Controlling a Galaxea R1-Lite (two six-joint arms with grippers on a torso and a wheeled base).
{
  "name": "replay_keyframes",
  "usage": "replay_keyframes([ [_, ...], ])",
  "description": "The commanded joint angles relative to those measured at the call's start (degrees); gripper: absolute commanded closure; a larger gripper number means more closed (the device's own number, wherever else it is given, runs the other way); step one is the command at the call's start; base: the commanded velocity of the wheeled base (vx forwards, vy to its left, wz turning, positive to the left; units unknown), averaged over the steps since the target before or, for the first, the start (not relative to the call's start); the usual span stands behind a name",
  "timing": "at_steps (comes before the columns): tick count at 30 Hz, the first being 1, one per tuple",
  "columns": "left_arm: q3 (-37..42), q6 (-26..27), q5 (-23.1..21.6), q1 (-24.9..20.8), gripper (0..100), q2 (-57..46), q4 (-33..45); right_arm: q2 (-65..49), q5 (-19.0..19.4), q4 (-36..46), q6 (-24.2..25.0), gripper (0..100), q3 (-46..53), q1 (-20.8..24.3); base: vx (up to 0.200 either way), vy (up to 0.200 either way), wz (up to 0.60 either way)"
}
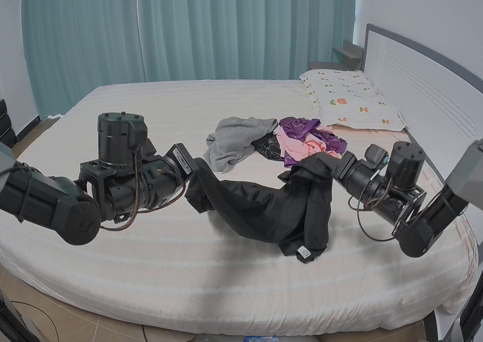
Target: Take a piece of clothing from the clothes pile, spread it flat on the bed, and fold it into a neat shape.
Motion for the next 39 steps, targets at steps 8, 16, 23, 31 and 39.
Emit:
replay_keyframes([
  [8,8.8,-3.5,-2.7,-0.3,100,6.8,-8.0,6.2,-2.2,-2.0,1.3,100,4.4,2.1,0.000,0.000,0.00],
  [16,11.3,-5.1,-3.5,-0.3,100,6.2,-8.0,6.3,-3.0,-3.6,1.2,100,5.8,2.1,-0.075,0.000,0.00],
  [23,11.4,-5.6,-4.0,-0.1,100,6.8,-8.0,6.4,-2.9,-3.7,1.4,100,6.1,2.1,-0.171,0.000,0.00],
  [31,11.5,-5.7,-4.0,-0.3,100,6.7,-8.0,6.6,-2.9,-3.7,1.5,100,6.3,2.2,0.000,0.000,0.00],
  [39,11.1,-8.6,-4.1,-0.3,100,6.1,-8.0,6.5,-2.9,-3.7,1.5,100,6.5,2.4,0.000,0.050,0.00],
])
